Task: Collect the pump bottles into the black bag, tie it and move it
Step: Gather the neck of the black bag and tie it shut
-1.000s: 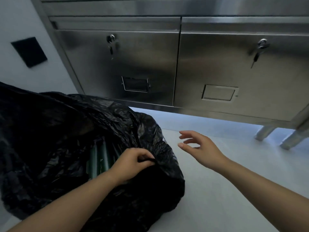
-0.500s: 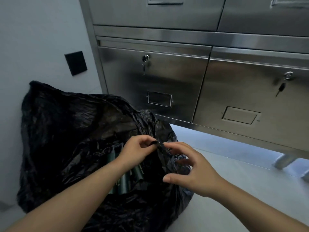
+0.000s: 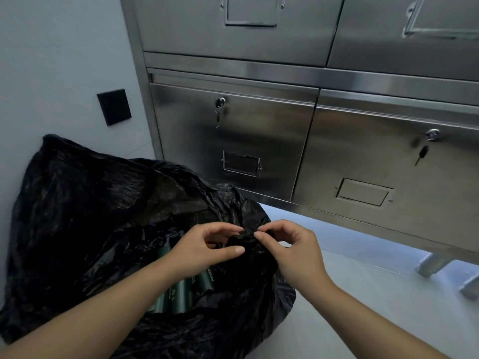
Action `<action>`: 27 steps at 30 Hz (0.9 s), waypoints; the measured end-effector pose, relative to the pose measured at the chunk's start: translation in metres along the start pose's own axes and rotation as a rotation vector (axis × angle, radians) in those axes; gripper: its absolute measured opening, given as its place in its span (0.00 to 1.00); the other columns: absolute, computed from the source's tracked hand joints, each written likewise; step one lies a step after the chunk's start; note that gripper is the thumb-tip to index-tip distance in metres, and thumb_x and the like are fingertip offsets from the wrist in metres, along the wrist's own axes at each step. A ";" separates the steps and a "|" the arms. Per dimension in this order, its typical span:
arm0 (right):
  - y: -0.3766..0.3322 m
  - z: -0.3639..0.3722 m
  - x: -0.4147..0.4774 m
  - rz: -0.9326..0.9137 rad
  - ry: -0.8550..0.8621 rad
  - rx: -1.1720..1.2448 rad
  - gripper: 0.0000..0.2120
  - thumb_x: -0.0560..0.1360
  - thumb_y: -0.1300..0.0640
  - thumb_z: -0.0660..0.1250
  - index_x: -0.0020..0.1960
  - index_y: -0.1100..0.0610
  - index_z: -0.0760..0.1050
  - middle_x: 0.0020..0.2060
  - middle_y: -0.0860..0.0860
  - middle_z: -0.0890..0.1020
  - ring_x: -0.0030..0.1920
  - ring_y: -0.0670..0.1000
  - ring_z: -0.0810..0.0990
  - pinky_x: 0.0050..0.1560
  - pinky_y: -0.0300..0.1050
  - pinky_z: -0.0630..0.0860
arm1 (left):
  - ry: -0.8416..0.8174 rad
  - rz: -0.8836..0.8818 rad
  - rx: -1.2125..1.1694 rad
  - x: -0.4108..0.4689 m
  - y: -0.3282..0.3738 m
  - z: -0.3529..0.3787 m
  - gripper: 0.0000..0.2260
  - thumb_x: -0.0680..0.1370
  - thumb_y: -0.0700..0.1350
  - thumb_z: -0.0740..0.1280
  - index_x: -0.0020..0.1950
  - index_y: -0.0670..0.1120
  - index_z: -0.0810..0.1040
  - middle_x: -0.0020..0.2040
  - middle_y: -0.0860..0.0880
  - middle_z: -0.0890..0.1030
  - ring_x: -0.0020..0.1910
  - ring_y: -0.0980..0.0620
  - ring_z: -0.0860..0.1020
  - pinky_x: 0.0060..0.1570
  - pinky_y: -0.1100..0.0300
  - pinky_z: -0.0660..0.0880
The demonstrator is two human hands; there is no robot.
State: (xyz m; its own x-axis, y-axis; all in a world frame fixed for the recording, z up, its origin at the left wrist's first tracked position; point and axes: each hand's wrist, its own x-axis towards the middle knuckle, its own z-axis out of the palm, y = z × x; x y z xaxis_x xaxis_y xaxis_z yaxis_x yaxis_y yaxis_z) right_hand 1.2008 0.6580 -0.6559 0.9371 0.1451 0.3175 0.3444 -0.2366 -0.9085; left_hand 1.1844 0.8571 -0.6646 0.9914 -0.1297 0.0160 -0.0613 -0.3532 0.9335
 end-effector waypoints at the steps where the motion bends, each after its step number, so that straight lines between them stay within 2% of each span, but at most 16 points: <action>1: -0.001 0.003 0.003 -0.005 0.018 0.013 0.07 0.67 0.56 0.75 0.38 0.44 0.81 0.34 0.43 0.84 0.36 0.43 0.81 0.39 0.34 0.77 | 0.008 0.007 0.018 -0.001 0.002 0.004 0.21 0.60 0.64 0.75 0.51 0.67 0.79 0.53 0.62 0.82 0.54 0.64 0.78 0.51 0.70 0.74; 3: -0.003 0.007 0.009 -0.013 0.049 0.044 0.07 0.67 0.57 0.76 0.37 0.46 0.81 0.34 0.44 0.84 0.36 0.43 0.81 0.38 0.34 0.76 | 0.077 0.036 0.057 -0.001 0.005 0.013 0.21 0.58 0.64 0.75 0.50 0.70 0.78 0.50 0.69 0.80 0.51 0.69 0.77 0.46 0.76 0.72; 5: -0.005 0.011 0.014 -0.018 0.053 0.096 0.07 0.67 0.58 0.76 0.37 0.47 0.81 0.34 0.44 0.84 0.35 0.42 0.81 0.38 0.32 0.76 | 0.183 0.062 0.069 0.000 0.004 0.022 0.17 0.59 0.60 0.77 0.45 0.68 0.79 0.46 0.69 0.80 0.45 0.67 0.79 0.43 0.74 0.73; 8: -0.006 0.016 0.018 -0.021 0.030 0.154 0.08 0.66 0.58 0.76 0.41 0.47 0.81 0.36 0.46 0.84 0.37 0.42 0.81 0.40 0.32 0.75 | 0.271 0.063 0.001 0.003 -0.001 0.024 0.09 0.65 0.51 0.77 0.43 0.57 0.82 0.40 0.56 0.85 0.38 0.57 0.82 0.42 0.60 0.79; 10: -0.004 0.016 0.019 -0.005 -0.008 0.172 0.12 0.65 0.57 0.77 0.45 0.45 0.80 0.40 0.46 0.84 0.41 0.42 0.81 0.42 0.32 0.76 | 0.282 0.060 -0.079 0.006 -0.002 0.020 0.06 0.68 0.45 0.76 0.43 0.53 0.84 0.38 0.52 0.85 0.37 0.54 0.83 0.41 0.59 0.79; 12: 0.002 0.017 0.018 0.012 -0.098 0.174 0.16 0.65 0.52 0.76 0.51 0.43 0.78 0.47 0.44 0.83 0.48 0.39 0.80 0.47 0.32 0.75 | 0.298 0.053 -0.153 0.007 -0.002 0.013 0.06 0.69 0.41 0.75 0.43 0.51 0.84 0.40 0.50 0.86 0.39 0.53 0.83 0.43 0.61 0.79; 14: 0.007 0.021 0.016 0.017 -0.182 0.117 0.22 0.63 0.42 0.73 0.56 0.40 0.76 0.52 0.40 0.82 0.54 0.36 0.78 0.53 0.31 0.73 | 0.311 0.049 -0.220 0.009 -0.001 0.006 0.09 0.69 0.38 0.75 0.45 0.51 0.83 0.41 0.49 0.86 0.40 0.54 0.83 0.44 0.64 0.79; 15: 0.009 0.024 0.015 0.026 -0.210 0.092 0.24 0.62 0.39 0.71 0.58 0.40 0.75 0.54 0.39 0.81 0.56 0.36 0.77 0.56 0.33 0.73 | 0.310 0.050 -0.247 0.009 -0.001 0.003 0.10 0.69 0.37 0.75 0.45 0.50 0.82 0.42 0.49 0.86 0.40 0.54 0.83 0.44 0.65 0.78; 17: 0.011 0.033 0.016 0.044 -0.251 0.076 0.26 0.65 0.36 0.67 0.62 0.43 0.74 0.55 0.41 0.81 0.59 0.40 0.77 0.61 0.43 0.73 | 0.295 0.057 -0.285 0.008 -0.001 -0.003 0.11 0.69 0.36 0.74 0.46 0.49 0.82 0.40 0.49 0.86 0.40 0.55 0.83 0.44 0.66 0.78; 19: 0.008 0.045 0.018 0.024 -0.269 0.119 0.21 0.70 0.39 0.65 0.61 0.44 0.76 0.52 0.41 0.83 0.56 0.41 0.79 0.59 0.44 0.75 | 0.289 0.052 -0.316 0.006 -0.002 -0.006 0.11 0.70 0.35 0.74 0.47 0.49 0.81 0.38 0.51 0.86 0.39 0.55 0.83 0.43 0.67 0.78; 22: 0.001 0.062 0.022 -0.027 -0.240 0.172 0.08 0.74 0.49 0.65 0.52 0.42 0.79 0.47 0.38 0.84 0.51 0.39 0.81 0.50 0.32 0.74 | 0.357 0.017 -0.303 0.004 -0.006 -0.012 0.11 0.69 0.36 0.74 0.47 0.48 0.78 0.37 0.50 0.85 0.36 0.57 0.82 0.41 0.67 0.77; 25: -0.001 0.078 0.027 -0.050 -0.195 0.152 0.13 0.75 0.60 0.67 0.48 0.41 0.79 0.44 0.36 0.84 0.48 0.37 0.80 0.47 0.29 0.72 | 0.402 -0.013 -0.216 0.000 -0.012 -0.027 0.14 0.68 0.37 0.76 0.49 0.49 0.77 0.42 0.49 0.83 0.39 0.55 0.81 0.46 0.63 0.78; 27: -0.001 0.088 0.030 -0.046 -0.168 0.156 0.13 0.75 0.61 0.66 0.48 0.43 0.78 0.44 0.39 0.84 0.48 0.37 0.80 0.49 0.31 0.73 | 0.400 -0.009 -0.157 -0.006 -0.015 -0.042 0.16 0.67 0.38 0.77 0.50 0.50 0.77 0.46 0.49 0.82 0.42 0.54 0.81 0.47 0.63 0.78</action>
State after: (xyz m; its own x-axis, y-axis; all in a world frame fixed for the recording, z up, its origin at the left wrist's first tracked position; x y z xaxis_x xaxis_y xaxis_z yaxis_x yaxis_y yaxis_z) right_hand 1.2234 0.7473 -0.6691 0.8933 0.3134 0.3221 0.3619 -0.0767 -0.9291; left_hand 1.1846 0.9027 -0.6639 0.9605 0.2529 0.1160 -0.0644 -0.2036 0.9769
